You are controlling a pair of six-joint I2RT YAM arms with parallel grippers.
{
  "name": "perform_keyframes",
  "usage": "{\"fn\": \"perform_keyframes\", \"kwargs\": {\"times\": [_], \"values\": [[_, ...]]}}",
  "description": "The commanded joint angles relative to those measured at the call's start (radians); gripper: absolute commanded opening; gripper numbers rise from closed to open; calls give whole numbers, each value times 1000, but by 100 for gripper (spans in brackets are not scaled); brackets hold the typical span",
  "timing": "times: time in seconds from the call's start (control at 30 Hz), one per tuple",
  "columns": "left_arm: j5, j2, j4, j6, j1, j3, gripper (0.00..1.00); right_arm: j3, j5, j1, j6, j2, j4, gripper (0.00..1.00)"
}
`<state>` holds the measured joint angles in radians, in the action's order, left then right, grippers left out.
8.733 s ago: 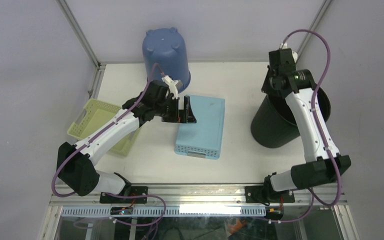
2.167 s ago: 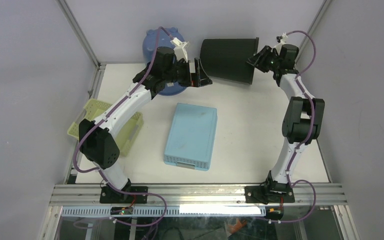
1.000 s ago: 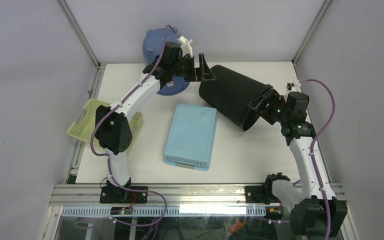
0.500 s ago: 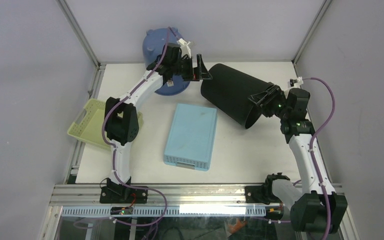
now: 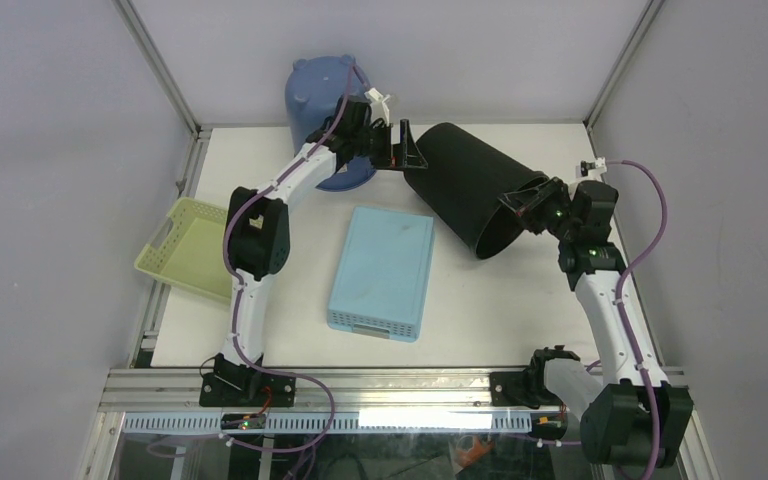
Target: Turn the large container upside down
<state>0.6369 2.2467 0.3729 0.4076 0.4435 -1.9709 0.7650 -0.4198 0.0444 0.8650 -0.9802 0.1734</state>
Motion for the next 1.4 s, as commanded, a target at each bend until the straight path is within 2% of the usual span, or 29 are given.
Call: {"fn": "perform_keyframes", "kwargs": {"times": [0.0, 0.2, 0.33, 0.47, 0.57, 0.63, 0.7, 0.77, 0.87, 1.17, 1.37], "values": [[63, -10, -109, 11, -7, -52, 99, -14, -26, 14, -7, 6, -16, 0], [110, -16, -187, 48, -14, -16, 99, -7, -140, 48, -89, -16, 8, 0], [102, -19, -217, 63, -15, -4, 99, 8, -148, 72, -157, -33, 99, 0], [101, -16, -279, 120, -15, 13, 99, -13, -156, 85, -167, -19, 112, 0], [100, -33, -383, 183, -16, 74, 99, -15, -152, 87, -181, -16, 135, 8], [96, -31, -414, 208, -15, 82, 99, -12, -147, 90, -190, -15, 152, 23], [99, -19, -429, 229, -15, 78, 99, -9, -143, 93, -194, -14, 165, 33], [99, -6, -451, 251, -15, 82, 99, -3, -136, 95, -192, -10, 176, 47], [89, -1, -487, 273, -15, 103, 99, 11, -114, 95, -185, -4, 197, 59], [99, 14, -536, 296, -14, 113, 99, 13, -111, 96, -124, 29, 146, 63], [154, 30, -546, 316, -7, 110, 99, -66, -223, 88, -7, 27, -89, 62]]}}
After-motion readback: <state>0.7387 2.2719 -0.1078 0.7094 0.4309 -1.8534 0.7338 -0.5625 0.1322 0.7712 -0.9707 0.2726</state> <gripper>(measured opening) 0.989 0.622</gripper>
